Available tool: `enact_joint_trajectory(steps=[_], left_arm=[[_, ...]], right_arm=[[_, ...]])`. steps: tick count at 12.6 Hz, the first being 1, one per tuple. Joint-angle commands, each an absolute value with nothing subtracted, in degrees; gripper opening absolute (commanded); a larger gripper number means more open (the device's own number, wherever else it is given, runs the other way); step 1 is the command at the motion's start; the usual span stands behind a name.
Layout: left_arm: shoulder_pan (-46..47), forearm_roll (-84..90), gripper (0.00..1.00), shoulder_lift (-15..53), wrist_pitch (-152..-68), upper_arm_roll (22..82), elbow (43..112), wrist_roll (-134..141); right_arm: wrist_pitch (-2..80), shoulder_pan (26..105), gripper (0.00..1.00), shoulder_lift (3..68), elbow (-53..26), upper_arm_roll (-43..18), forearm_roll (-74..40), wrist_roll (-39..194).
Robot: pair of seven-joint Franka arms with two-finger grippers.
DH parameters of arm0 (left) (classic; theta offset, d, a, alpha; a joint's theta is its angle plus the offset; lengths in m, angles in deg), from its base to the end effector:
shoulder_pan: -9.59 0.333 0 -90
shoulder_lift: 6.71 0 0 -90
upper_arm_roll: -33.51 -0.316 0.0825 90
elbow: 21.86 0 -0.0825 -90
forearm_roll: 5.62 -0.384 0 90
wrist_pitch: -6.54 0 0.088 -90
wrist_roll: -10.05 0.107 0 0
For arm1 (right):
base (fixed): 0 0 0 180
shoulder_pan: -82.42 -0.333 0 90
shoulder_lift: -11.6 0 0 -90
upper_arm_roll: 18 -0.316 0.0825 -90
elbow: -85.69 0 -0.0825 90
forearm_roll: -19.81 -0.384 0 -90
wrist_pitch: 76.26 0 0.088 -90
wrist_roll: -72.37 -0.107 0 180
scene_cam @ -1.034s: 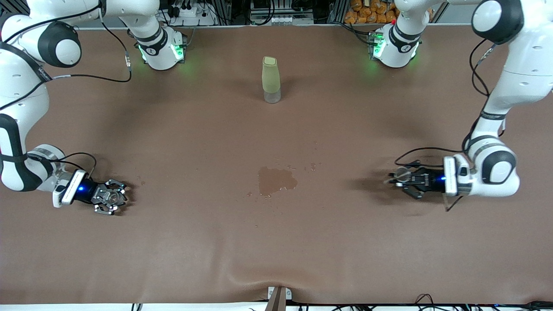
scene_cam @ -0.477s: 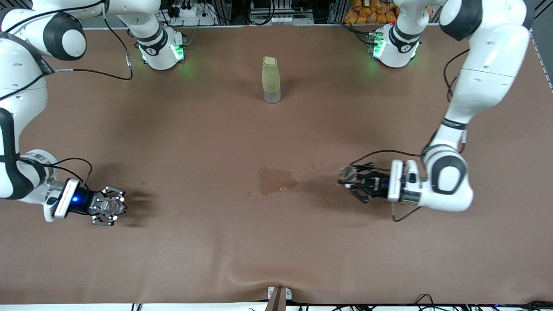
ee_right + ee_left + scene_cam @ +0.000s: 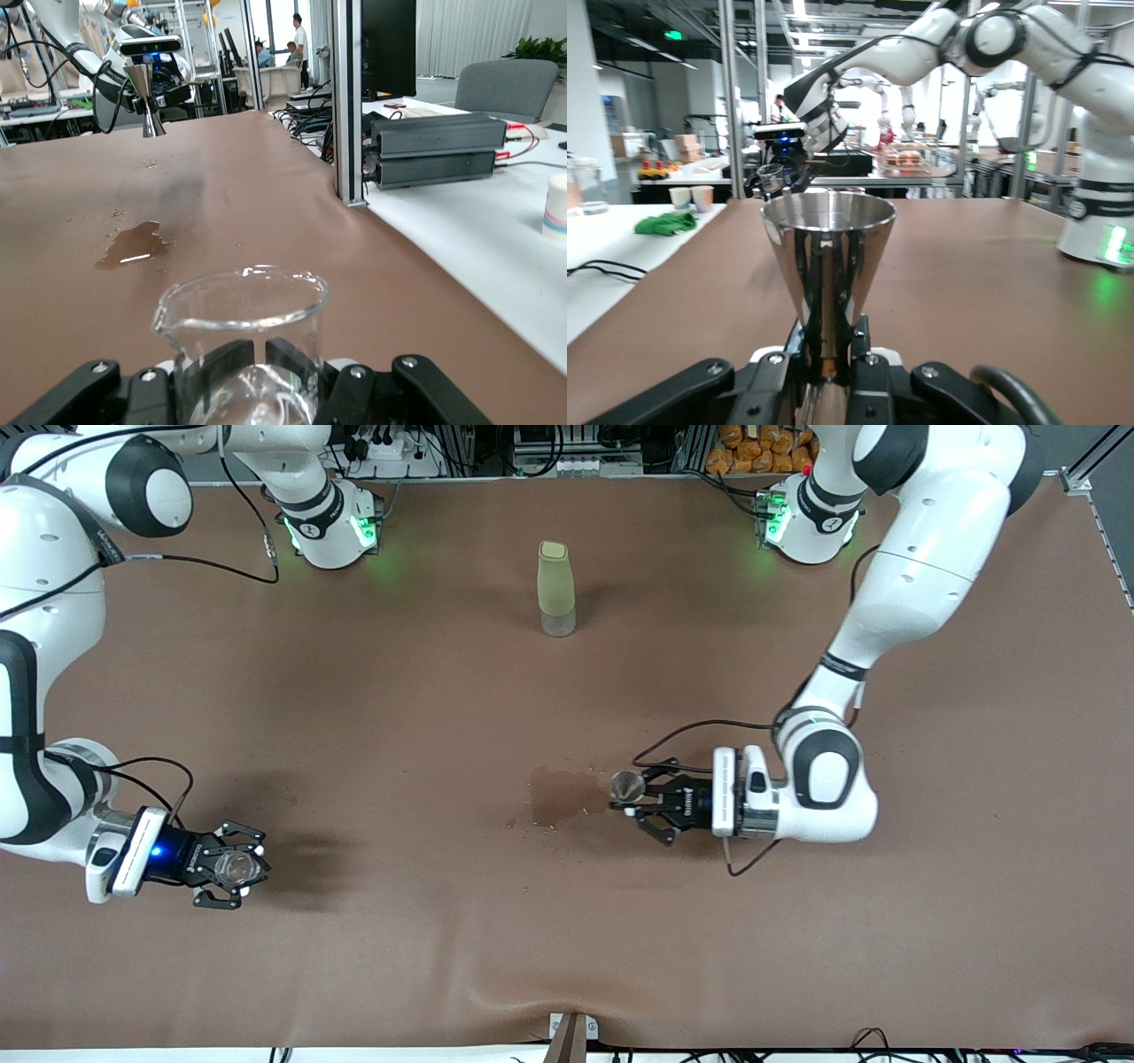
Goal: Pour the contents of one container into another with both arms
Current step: 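Lift the jigger with the left gripper and carry it toward the table middle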
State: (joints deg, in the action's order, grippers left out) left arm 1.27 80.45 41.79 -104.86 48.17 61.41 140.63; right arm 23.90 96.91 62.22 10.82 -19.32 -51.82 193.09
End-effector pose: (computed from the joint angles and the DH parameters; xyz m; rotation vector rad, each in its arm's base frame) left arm 0.6583 -0.3092 0.2291 1.2259 -1.3245 1.1007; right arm 0.7266 -0.0869 0.2313 -1.6582 -1.2743 -1.1094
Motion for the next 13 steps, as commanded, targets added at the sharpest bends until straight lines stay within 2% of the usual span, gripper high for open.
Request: enact_joint_trajectory(steps=[1, 8, 13], left_arm=[[-2.9, 87.8, 0.0, 44.2, -108.9, 47.3, 58.0, 142.4], [-5.0, 91.8, 0.0, 44.7, -115.6, 47.0, 55.8, 141.5], [-6.0, 91.7, 0.0, 44.7, -118.3, 47.0, 55.4, 140.3]], right_arm=[[24.2, 94.3, 0.0, 59.8, 11.9, -18.5, -49.0, 189.5], [23.5, 88.8, 0.0, 51.2, 11.9, -19.1, -41.3, 176.2], [23.7, 84.4, 0.0, 50.2, 11.7, -19.1, -40.6, 171.3]])
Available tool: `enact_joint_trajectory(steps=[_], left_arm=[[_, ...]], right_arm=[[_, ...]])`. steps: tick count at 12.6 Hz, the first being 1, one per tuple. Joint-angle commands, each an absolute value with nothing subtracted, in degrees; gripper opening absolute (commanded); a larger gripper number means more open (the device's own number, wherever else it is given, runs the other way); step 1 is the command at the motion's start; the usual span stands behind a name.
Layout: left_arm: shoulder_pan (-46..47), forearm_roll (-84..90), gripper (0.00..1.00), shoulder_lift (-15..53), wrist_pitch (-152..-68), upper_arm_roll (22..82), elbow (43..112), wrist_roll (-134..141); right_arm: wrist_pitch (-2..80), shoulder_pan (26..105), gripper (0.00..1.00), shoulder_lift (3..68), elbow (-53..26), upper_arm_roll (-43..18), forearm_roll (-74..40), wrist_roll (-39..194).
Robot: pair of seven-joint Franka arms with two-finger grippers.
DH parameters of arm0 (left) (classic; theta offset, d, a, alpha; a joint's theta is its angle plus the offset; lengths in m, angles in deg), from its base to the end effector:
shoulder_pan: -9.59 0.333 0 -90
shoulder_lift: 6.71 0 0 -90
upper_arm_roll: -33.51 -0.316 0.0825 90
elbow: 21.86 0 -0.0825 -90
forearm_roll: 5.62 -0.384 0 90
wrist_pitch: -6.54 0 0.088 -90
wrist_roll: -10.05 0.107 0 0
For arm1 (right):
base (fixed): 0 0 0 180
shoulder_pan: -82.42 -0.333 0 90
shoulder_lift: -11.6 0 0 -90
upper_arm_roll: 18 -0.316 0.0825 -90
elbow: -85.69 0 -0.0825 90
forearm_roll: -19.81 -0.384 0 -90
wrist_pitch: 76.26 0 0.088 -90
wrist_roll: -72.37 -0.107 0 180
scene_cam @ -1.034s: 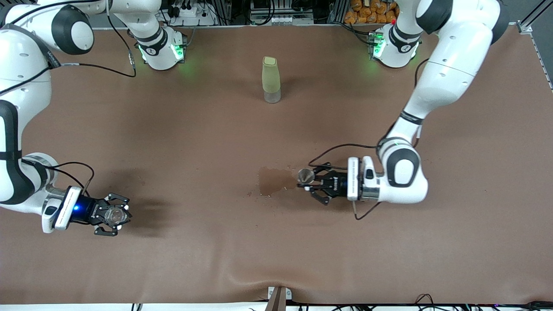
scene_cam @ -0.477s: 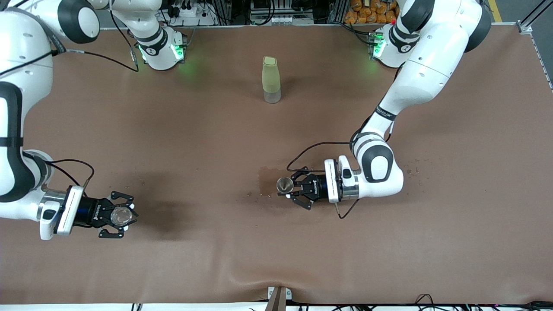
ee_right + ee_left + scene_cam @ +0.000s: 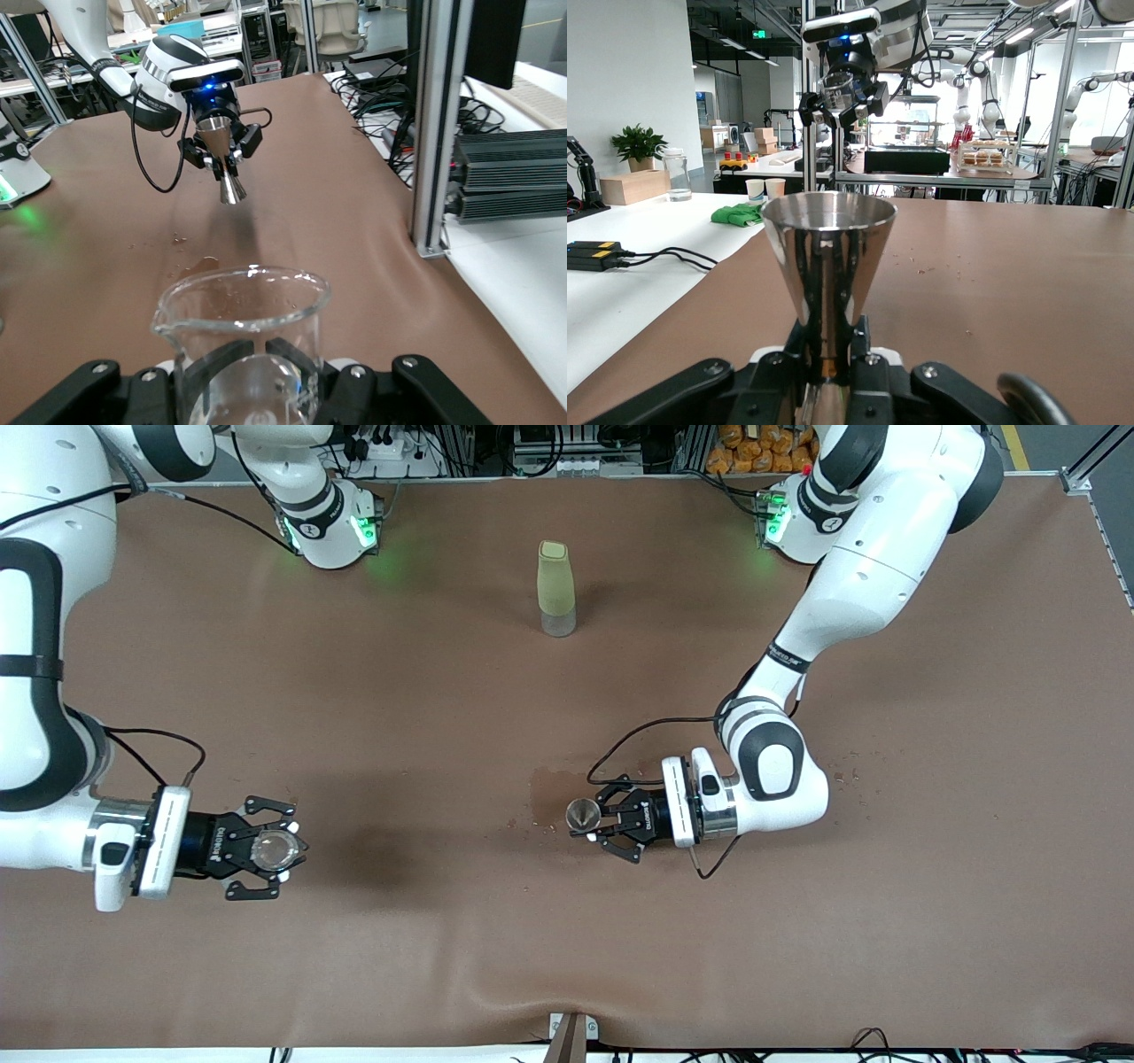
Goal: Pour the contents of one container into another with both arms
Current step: 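Carry the beaker with the right gripper toward the held jigger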
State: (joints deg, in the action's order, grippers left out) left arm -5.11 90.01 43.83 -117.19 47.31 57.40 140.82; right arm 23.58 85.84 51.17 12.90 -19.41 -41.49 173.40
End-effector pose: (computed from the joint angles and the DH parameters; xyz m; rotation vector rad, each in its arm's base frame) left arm 0.6635 -0.3557 0.2260 1.3859 -1.2405 1.2033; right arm 0.7346 0.0488 0.3755 -1.6868 -1.4139 -0.8436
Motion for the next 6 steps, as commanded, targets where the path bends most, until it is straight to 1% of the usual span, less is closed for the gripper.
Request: enact_joint_trajectory(steps=[1, 6], left_arm=[[-5.9, 91.7, 0.0, 44.7, -118.3, 46.9, 55.4, 140.2], [-7.3, 91.4, 0.0, 44.5, -120.5, 46.3, 55.2, 138.6]], right_arm=[[23.8, 83.6, 0.0, 50.2, 11.7, -19.1, -40.7, 170.6], [24.2, 80.8, 0.0, 50.4, 11.7, -19.1, -42.4, 165.5]])
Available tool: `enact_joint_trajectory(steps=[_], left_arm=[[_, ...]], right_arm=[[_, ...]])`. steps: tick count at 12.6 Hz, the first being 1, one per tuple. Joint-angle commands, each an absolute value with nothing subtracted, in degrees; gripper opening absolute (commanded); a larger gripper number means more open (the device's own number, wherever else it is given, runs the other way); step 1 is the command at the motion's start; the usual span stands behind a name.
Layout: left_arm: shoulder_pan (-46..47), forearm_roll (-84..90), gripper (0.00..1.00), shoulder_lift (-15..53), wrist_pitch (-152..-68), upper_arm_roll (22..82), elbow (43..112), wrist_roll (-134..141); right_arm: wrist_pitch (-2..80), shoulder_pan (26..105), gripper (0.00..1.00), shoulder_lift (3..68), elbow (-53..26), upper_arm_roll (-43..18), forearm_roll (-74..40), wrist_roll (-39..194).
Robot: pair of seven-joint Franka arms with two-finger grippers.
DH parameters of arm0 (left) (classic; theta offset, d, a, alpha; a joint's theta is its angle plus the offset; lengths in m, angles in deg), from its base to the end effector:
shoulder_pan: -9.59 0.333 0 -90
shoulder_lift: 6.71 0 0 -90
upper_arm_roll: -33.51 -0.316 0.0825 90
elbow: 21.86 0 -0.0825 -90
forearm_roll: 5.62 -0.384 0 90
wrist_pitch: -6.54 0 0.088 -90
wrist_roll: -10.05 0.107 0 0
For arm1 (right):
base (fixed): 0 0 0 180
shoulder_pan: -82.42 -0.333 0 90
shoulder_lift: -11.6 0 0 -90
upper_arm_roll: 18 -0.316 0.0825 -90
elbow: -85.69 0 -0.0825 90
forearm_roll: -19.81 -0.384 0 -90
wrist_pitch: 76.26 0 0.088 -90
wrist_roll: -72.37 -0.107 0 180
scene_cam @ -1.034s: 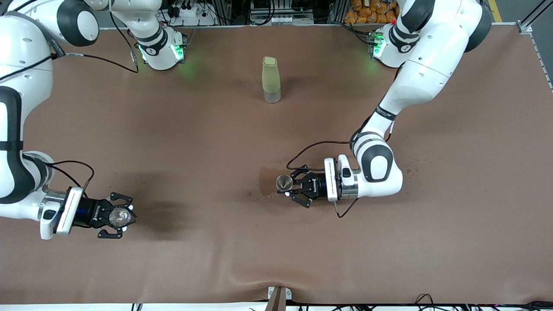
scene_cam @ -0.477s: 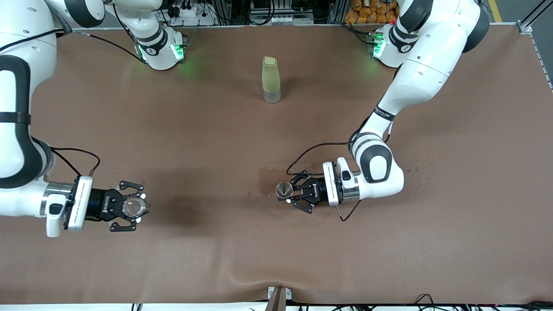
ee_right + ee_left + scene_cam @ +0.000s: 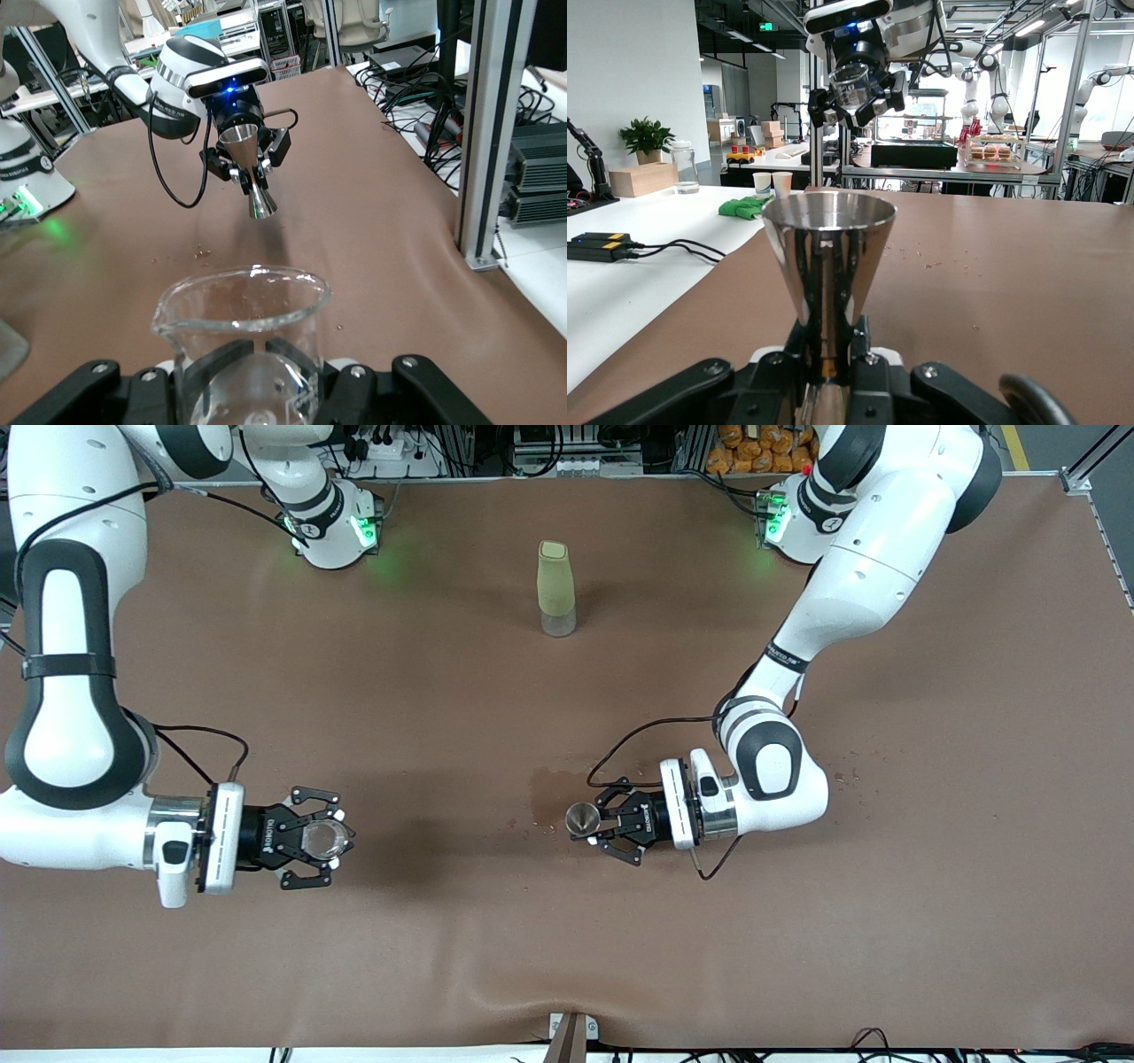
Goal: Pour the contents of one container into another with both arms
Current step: 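Carry the beaker with the right gripper toward the held jigger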
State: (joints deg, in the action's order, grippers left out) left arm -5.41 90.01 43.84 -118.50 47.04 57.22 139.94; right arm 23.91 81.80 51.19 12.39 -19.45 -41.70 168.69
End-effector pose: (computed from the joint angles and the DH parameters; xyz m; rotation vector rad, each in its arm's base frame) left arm 0.6652 -0.3545 0.2253 1.4158 -1.2354 1.1987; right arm 0.7286 0.1004 0.3715 -1.6802 -1.3787 -0.7561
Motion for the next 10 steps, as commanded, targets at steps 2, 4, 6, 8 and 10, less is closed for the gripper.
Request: enact_joint_trajectory(steps=[2, 4, 6, 8, 10], left_arm=[[-7.3, 91.4, 0.0, 44.5, -120.6, 46.3, 55.1, 138.6], [-7.5, 91.4, 0.0, 44.6, -121.4, 46.3, 55.0, 138.5], [-8.1, 91.3, 0.0, 44.4, -122.6, 46.3, 55.0, 137.9], [-8.2, 90.9, 0.0, 44.3, -123.4, 46.3, 55.0, 137.7], [-8.6, 90.9, 0.0, 44.4, -123.5, 46.2, 55.0, 137.8]], right_arm=[[24.5, 80.0, 0.0, 50.4, 11.7, -19.2, -43.0, 163.8], [24.8, 78.6, 0.0, 50.4, 11.7, -19.1, -44.1, 160.6], [26.2, 77.1, 0.0, 50.4, 11.8, -19.1, -44.4, 157.7], [27.7, 75.6, 0.0, 50.4, 11.7, -19.2, -45.3, 155.9], [30.2, 74.0, 0.0, 50.4, 11.7, -19.1, -48.2, 153.6]])
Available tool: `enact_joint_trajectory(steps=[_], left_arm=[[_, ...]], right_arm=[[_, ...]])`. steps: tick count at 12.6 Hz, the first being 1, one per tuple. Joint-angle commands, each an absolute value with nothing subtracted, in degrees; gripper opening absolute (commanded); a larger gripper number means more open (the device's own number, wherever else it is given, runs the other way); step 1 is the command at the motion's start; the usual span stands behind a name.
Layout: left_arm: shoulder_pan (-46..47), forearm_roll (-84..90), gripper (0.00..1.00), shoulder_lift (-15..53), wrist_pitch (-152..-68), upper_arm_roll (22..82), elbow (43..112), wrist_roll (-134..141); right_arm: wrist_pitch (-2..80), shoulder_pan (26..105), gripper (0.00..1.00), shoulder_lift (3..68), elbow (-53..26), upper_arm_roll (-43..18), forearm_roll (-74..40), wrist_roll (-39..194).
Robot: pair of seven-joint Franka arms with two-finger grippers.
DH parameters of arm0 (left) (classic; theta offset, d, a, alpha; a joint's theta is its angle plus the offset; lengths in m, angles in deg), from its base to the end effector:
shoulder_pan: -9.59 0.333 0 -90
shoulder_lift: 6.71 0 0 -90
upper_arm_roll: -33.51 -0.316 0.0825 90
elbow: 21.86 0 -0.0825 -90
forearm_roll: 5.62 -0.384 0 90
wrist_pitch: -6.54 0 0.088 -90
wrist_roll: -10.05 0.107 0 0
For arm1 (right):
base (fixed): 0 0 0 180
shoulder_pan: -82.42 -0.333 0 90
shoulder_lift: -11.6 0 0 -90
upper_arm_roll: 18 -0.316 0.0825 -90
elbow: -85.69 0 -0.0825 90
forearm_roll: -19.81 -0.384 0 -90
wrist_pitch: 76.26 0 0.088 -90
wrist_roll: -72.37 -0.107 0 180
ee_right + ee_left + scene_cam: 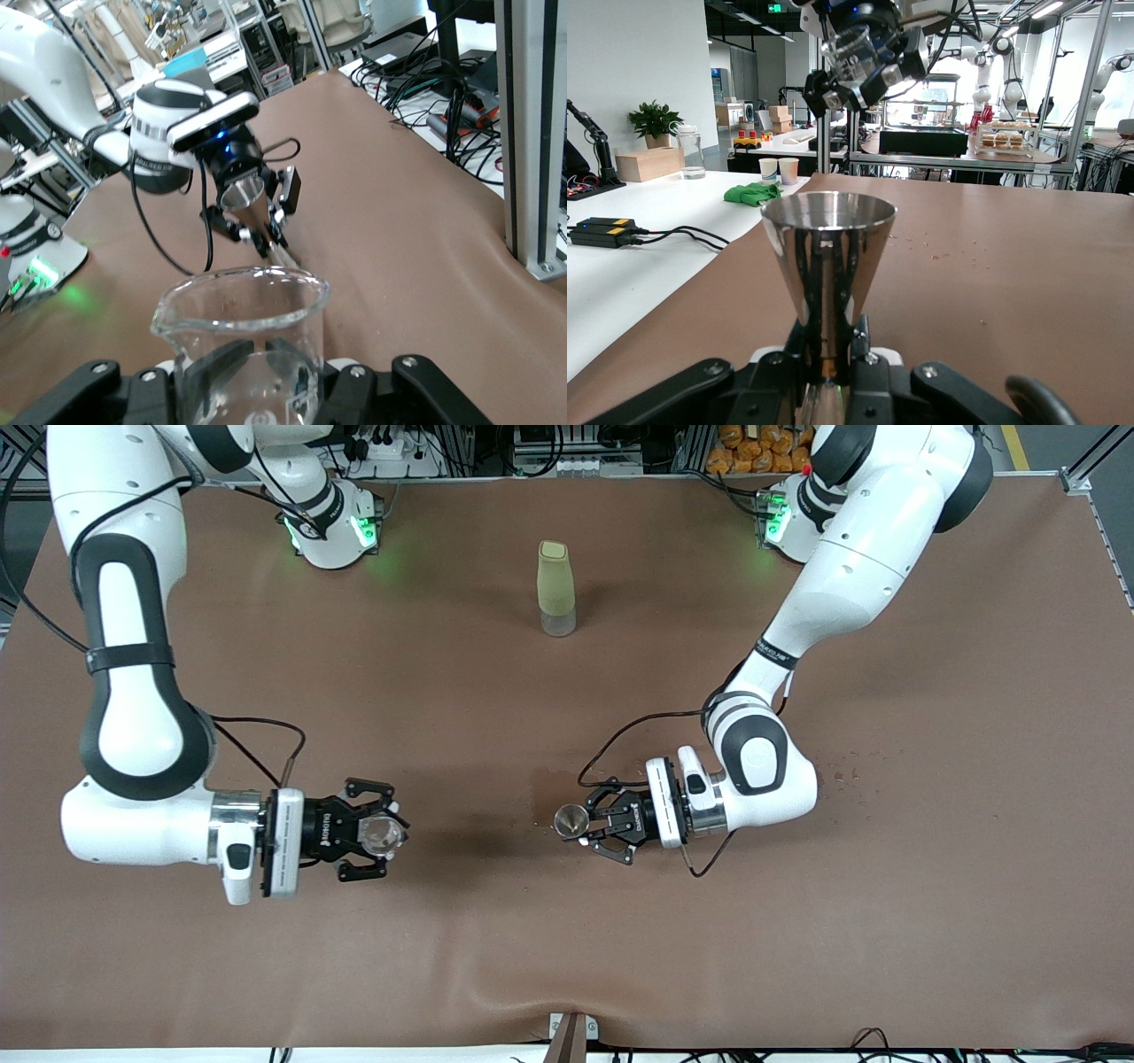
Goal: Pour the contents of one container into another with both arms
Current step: 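Carry the beaker with the right gripper toward the held jigger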
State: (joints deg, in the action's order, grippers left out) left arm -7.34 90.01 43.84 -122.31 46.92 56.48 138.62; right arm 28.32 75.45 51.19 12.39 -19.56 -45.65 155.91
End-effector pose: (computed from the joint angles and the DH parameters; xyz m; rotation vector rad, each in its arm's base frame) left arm 0.6616 -0.3690 0.2273 1.4647 -1.2448 1.1906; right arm 0.7230 0.1779 0.3772 -1.7449 -1.1832 -0.6631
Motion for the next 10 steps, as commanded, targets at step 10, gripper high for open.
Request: enact_joint_trajectory(steps=[10], left_arm=[[-9.7, 89.3, 0.0, 44.7, -126.5, 46.3, 55.1, 137.7]], right_arm=[[39.3, 65.9, 0.0, 50.8, 11.2, -19.1, -57.4, 144.3]])
